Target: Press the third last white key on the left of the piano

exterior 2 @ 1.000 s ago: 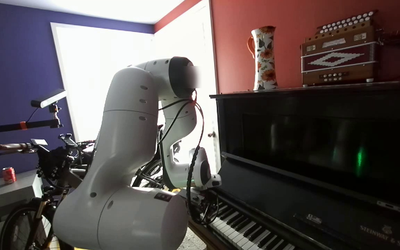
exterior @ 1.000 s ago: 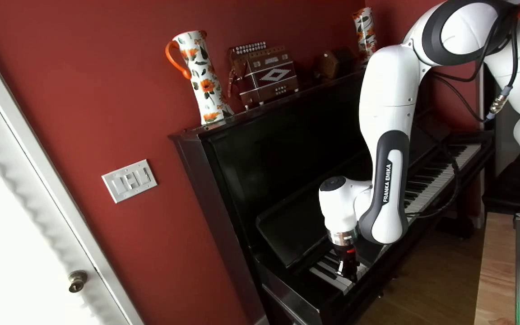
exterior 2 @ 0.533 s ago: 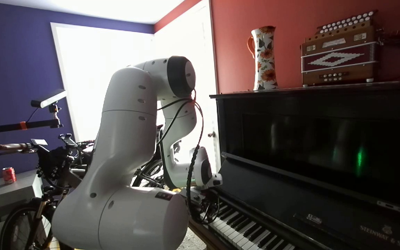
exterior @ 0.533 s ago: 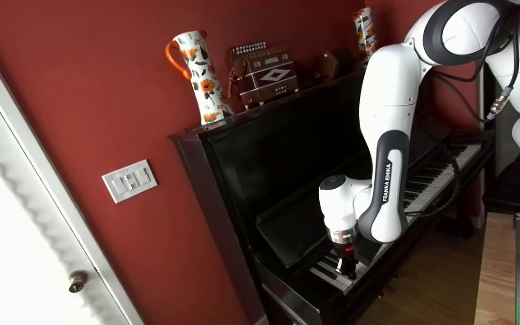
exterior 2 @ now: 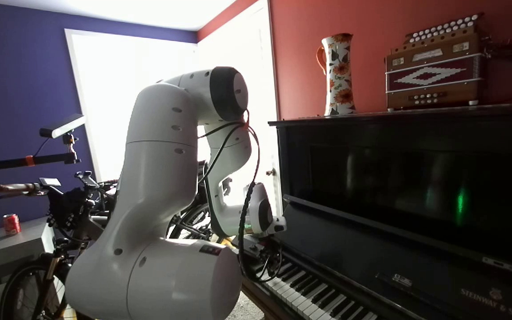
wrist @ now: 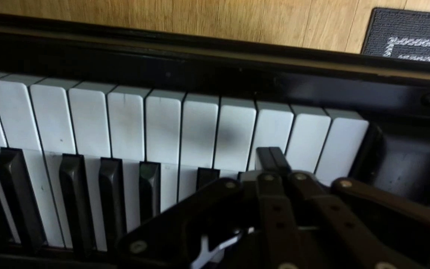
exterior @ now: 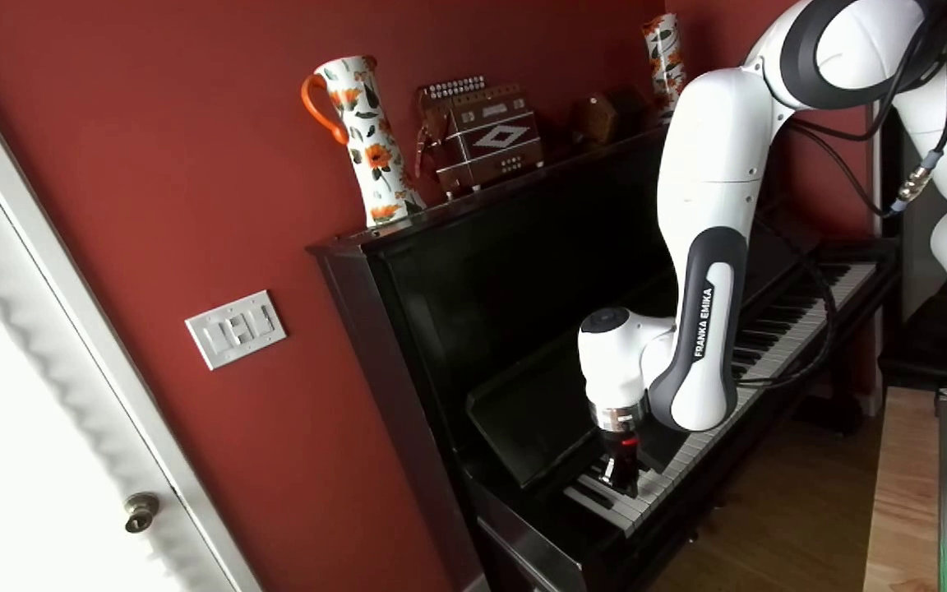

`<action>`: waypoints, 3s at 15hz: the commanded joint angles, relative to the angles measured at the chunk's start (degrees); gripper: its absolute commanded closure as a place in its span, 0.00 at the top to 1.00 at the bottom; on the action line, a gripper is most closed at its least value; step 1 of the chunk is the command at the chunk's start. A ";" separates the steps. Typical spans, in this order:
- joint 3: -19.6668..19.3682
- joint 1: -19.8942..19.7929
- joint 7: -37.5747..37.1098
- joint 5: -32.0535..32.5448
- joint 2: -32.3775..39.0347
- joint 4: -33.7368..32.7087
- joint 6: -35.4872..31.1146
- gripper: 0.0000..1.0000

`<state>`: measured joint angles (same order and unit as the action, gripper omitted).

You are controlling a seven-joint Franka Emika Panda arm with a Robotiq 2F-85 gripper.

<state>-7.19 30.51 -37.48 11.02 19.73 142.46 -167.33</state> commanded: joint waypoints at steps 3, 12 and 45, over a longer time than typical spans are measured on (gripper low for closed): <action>-1.19 1.00 -2.72 1.88 -3.72 2.27 -0.17 0.32; -2.29 1.85 -3.81 2.51 -8.90 4.37 1.83 0.99; 23.03 -16.00 -2.58 -8.48 -33.18 5.53 27.89 1.00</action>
<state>14.22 16.14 -40.64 3.22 -13.30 148.03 -139.56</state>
